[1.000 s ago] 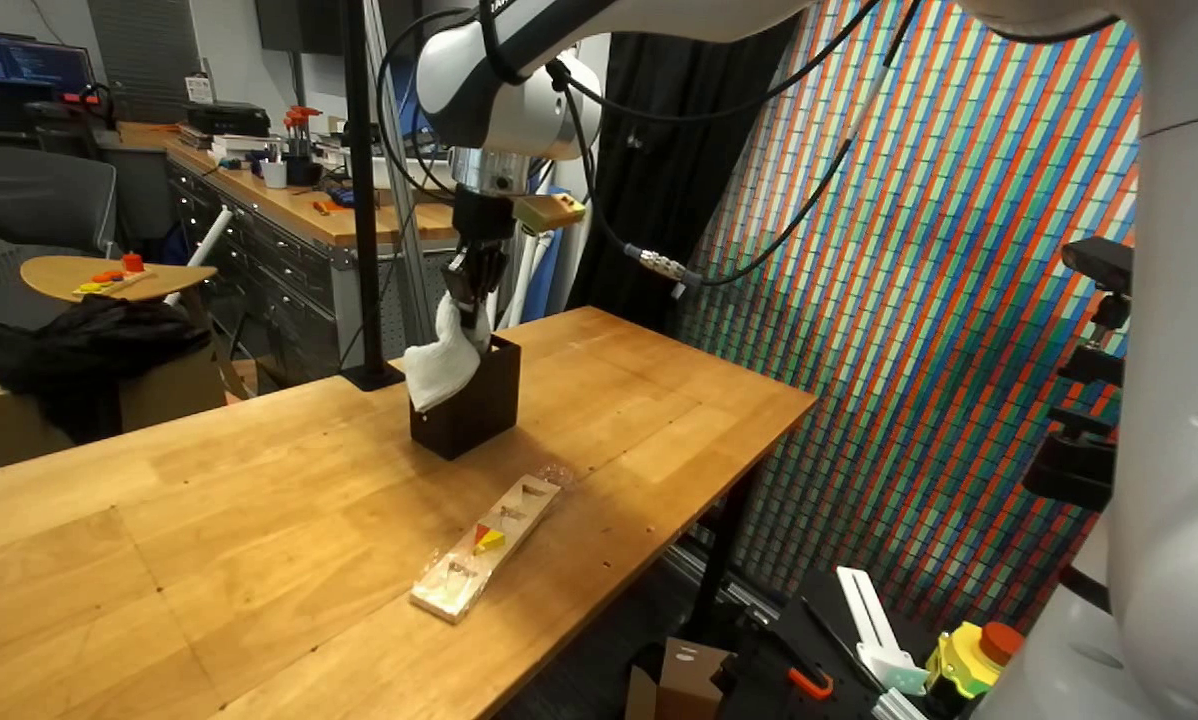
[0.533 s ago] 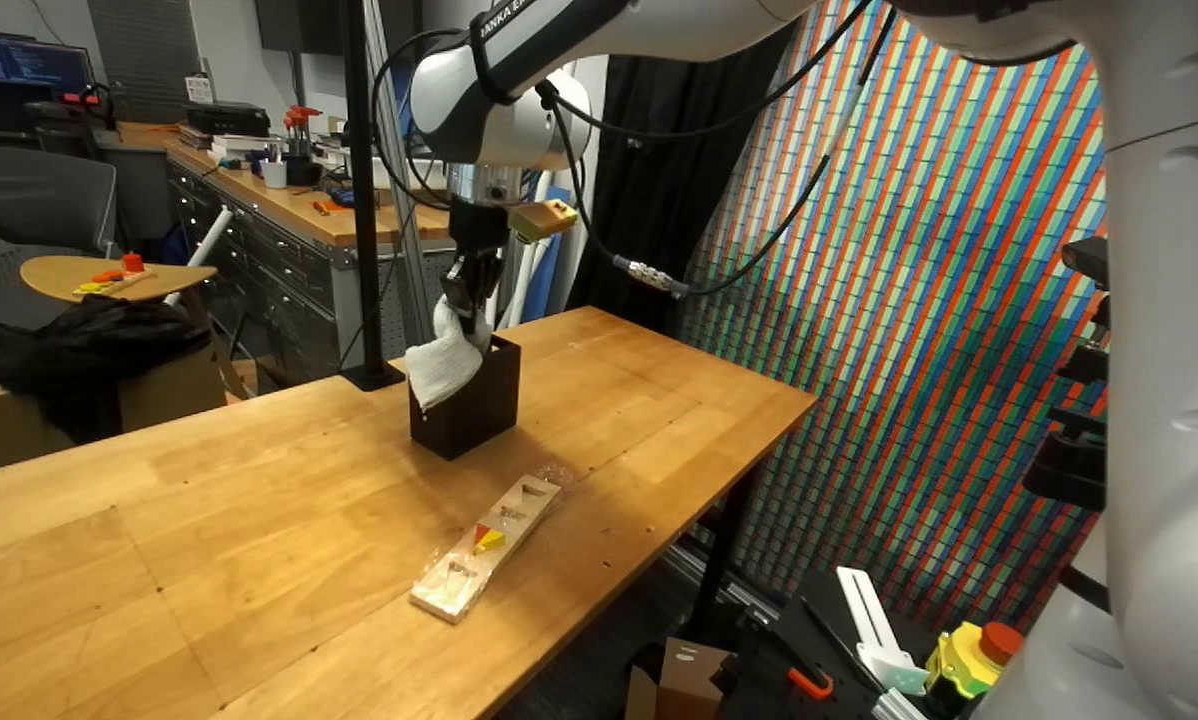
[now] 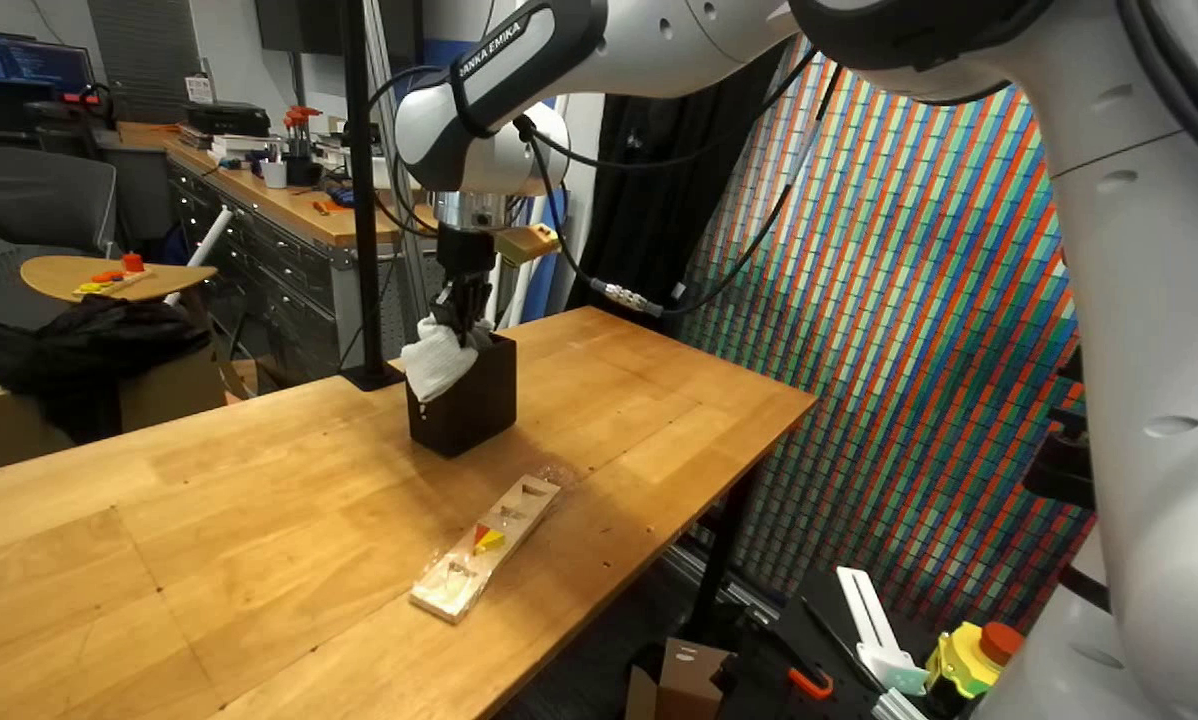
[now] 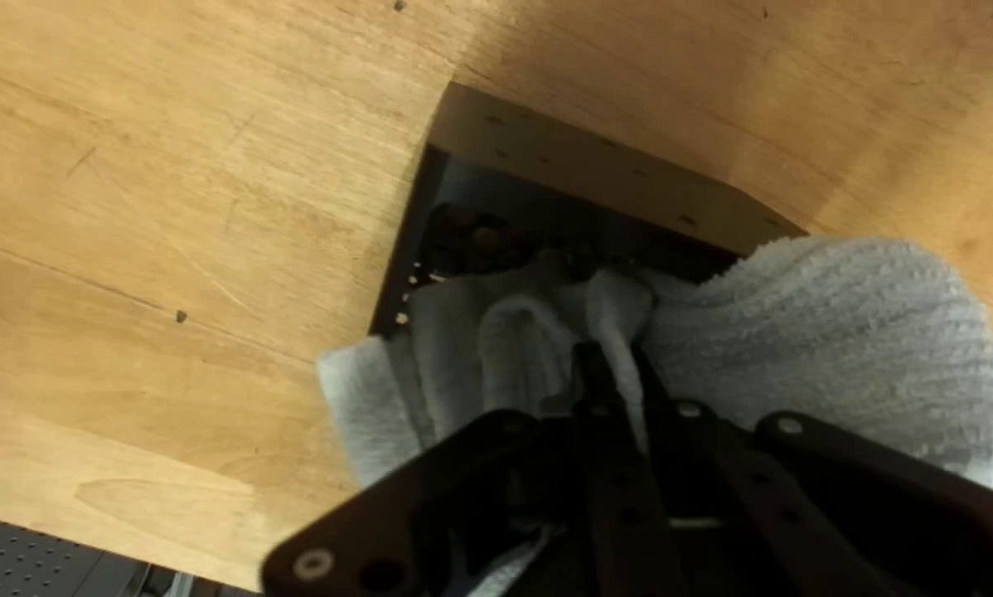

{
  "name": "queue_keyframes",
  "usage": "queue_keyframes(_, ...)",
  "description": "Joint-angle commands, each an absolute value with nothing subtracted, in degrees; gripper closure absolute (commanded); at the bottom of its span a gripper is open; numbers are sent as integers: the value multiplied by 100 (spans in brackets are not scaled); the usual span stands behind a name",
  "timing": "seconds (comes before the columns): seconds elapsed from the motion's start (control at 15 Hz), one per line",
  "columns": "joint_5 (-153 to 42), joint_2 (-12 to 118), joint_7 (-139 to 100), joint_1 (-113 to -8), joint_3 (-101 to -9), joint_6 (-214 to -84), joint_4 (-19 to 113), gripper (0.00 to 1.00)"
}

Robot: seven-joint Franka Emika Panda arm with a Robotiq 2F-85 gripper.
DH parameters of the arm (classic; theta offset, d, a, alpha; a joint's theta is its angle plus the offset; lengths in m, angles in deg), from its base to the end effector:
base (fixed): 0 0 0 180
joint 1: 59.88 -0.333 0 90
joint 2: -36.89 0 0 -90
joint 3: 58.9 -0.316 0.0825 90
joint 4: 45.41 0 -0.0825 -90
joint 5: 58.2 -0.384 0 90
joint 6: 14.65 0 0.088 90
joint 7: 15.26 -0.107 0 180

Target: Pick the cloth and shove it in the black box

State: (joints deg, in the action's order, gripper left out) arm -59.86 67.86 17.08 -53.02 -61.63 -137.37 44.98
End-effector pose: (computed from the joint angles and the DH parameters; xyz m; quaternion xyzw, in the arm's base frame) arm 0.6927 -0.0534 0.3276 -0.9722 -0.2327 -0.0192 0.0195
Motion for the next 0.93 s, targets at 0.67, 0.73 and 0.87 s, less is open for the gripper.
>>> queue_keyframes(0.67, -5891, 6643, 1647, -5231, -6100, -12884, 4348, 98)
queue_keyframes(0.73, -5926, 6649, 1656, -5219, -6112, -12860, 4366, 98)
queue_keyframes(0.87, -5983, 6685, 1684, -5207, -6144, -12838, 4363, 98)
